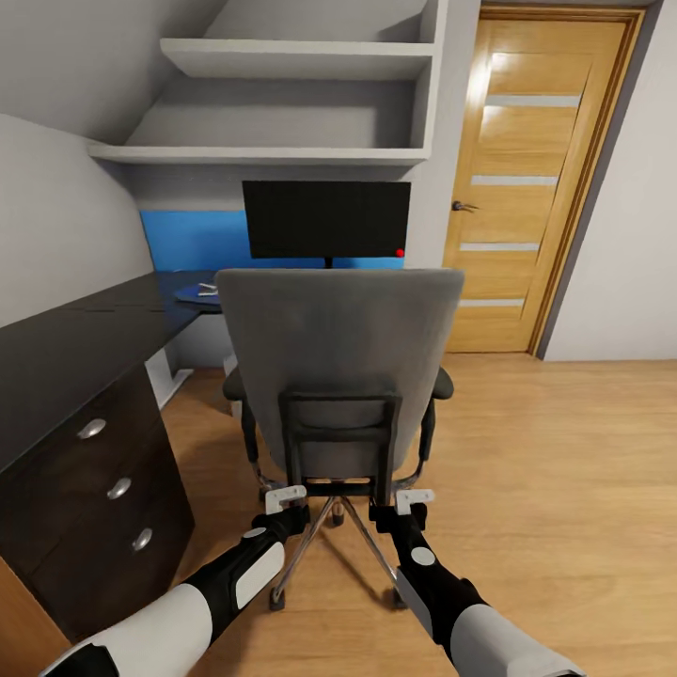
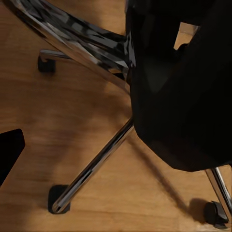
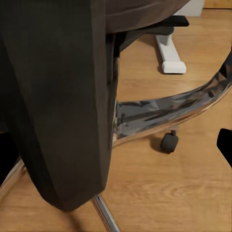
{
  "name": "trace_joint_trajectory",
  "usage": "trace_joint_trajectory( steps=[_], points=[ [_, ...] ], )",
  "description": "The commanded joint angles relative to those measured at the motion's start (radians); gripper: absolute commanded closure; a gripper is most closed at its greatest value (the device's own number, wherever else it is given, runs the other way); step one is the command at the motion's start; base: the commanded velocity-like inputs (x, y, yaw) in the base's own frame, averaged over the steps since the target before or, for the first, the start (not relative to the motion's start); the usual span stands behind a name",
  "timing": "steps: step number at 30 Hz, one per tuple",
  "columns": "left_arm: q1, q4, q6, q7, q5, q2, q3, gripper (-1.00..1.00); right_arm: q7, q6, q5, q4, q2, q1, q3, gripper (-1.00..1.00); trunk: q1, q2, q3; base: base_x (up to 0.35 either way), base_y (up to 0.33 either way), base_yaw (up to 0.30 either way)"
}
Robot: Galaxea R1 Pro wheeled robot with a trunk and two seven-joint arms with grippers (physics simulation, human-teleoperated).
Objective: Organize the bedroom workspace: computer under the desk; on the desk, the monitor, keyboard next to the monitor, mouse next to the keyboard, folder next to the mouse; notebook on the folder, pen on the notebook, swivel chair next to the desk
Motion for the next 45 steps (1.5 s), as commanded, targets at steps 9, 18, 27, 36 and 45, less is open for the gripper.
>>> trace_joint_trajectory(
  steps=[9,18,27,36,45],
  points=[
    [-0.001,-0.002,0.001,0.01,-0.004,0.001,-0.004,-1.0,-0.011,-0.004,-0.002,0.001,0.0,-0.001,-0.001,-1.0,0.0,0.0,-0.001,0.325,0.0,0.0],
    [-0.001,-0.002,0.001,0.01,-0.003,0.001,-0.004,-1.0,-0.011,-0.004,-0.002,0.001,0.0,-0.001,-0.001,-1.0,0.0,0.0,-0.001,0.325,0.0,0.0],
    [-0.001,-0.002,0.001,0.01,-0.003,0.001,-0.005,-1.0,-0.009,-0.004,0.0,0.001,0.0,-0.001,-0.001,-1.0,0.0,0.0,-0.001,0.313,0.033,0.0],
    [-0.001,0.01,0.001,0.008,-0.003,0.001,-0.004,-1.0,-0.009,-0.004,0.0,0.001,0.0,-0.001,-0.001,-1.0,0.0,0.0,-0.001,0.196,0.004,0.0],
    [-0.002,0.018,0.0,0.006,-0.005,0.001,-0.004,-1.0,-0.009,-0.004,0.0,0.001,0.0,-0.001,-0.001,-1.0,0.0,0.0,-0.001,0.125,0.0,0.0]
  ],
)
